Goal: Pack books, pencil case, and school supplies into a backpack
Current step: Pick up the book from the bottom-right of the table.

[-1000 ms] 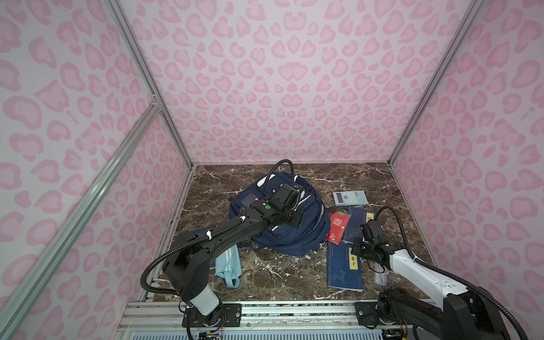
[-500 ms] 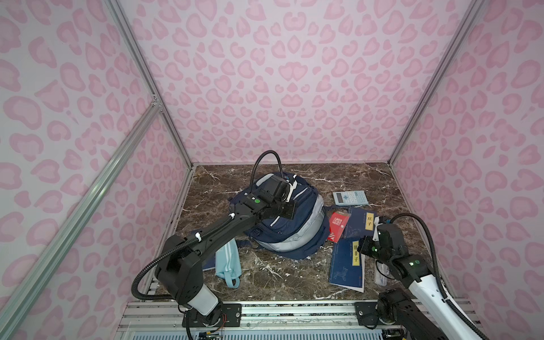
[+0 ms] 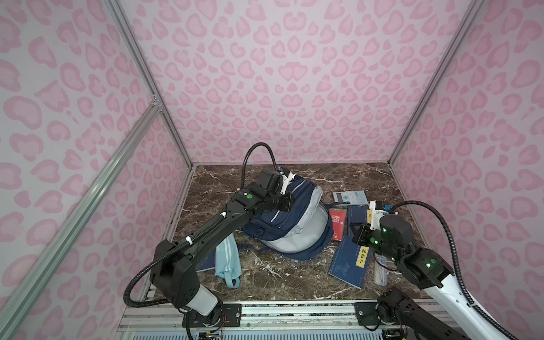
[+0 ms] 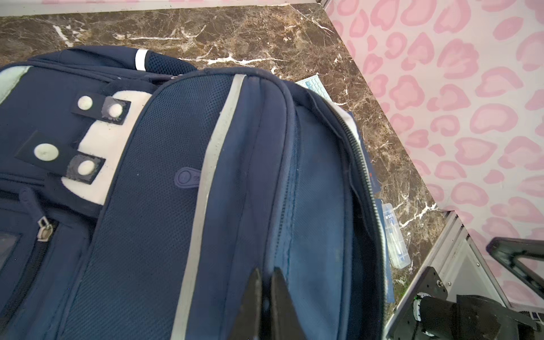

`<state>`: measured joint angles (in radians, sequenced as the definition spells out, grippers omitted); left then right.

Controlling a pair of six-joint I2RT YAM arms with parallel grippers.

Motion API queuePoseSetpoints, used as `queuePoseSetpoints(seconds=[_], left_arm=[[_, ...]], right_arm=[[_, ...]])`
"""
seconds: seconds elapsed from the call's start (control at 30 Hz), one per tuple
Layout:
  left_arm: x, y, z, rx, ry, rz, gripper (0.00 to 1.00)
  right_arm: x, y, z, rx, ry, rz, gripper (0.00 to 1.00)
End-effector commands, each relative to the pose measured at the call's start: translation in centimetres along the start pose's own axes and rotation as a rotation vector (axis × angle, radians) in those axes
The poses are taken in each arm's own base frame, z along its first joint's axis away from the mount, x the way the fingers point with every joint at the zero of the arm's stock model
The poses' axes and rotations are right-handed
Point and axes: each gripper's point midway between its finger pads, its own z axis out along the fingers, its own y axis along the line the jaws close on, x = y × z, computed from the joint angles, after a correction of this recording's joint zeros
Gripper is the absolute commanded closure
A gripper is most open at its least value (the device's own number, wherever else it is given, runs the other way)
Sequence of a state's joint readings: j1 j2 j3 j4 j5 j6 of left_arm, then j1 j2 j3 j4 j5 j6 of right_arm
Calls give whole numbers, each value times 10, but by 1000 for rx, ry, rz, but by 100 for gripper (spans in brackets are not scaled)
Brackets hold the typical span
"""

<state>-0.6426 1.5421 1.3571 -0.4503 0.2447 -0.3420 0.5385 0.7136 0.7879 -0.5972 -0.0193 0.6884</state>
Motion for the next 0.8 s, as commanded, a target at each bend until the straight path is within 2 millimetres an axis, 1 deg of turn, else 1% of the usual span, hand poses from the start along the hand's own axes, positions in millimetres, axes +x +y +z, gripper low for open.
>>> queuePoseSetpoints(seconds=[0.0, 0.03, 0.07, 0.1, 0.13, 0.17, 0.2, 0.23, 0.27, 0.3, 0.33, 0.43, 0.53, 0.6, 0.67, 0.77], left_arm=[[-16, -12, -5, 54, -59, 6, 97], [-13, -9, -4, 36, -49, 7, 97], [-11, -5, -4, 17, -42, 8, 97], [-9, -1, -4, 1, -43, 7, 97], [0, 4, 0, -10, -30, -2, 97], [5, 7, 3, -13, -26, -5, 97], [11, 10, 7, -14, -15, -13, 97], [17, 12, 12, -10, -3, -23, 97], [22, 12, 16, 0, 6, -33, 97], [27, 12, 20, 14, 15, -44, 97], [32, 12, 23, 26, 23, -49, 97], [41, 13, 28, 31, 32, -57, 97], [46, 17, 26, 10, 32, -65, 97], [47, 17, 23, 16, 24, -68, 97], [48, 14, 23, 33, 21, -70, 97], [48, 11, 24, 51, 23, -70, 97]], right_arm=[[1, 7, 19, -6, 20, 7, 100], [9, -2, 24, 37, 54, 3, 100], [17, -18, 26, 116, 73, 12, 100], [28, -40, 28, 201, 94, 6, 100], [43, -62, 31, 270, 120, 9, 91], [56, -80, 31, 322, 144, 23, 65], [70, -98, 29, 369, 168, 42, 42], [81, -113, 26, 404, 177, 63, 30], [88, -124, 23, 434, 176, 87, 14], [93, -130, 22, 451, 168, 129, 3], [96, -131, 24, 449, 177, 139, 2], [100, -145, 22, 553, 201, 123, 2], [109, -160, 22, 669, 236, 81, 2], [117, -166, 26, 702, 265, 79, 2], [127, -164, 37, 660, 290, 104, 2], [141, -148, 60, 499, 305, 151, 6]])
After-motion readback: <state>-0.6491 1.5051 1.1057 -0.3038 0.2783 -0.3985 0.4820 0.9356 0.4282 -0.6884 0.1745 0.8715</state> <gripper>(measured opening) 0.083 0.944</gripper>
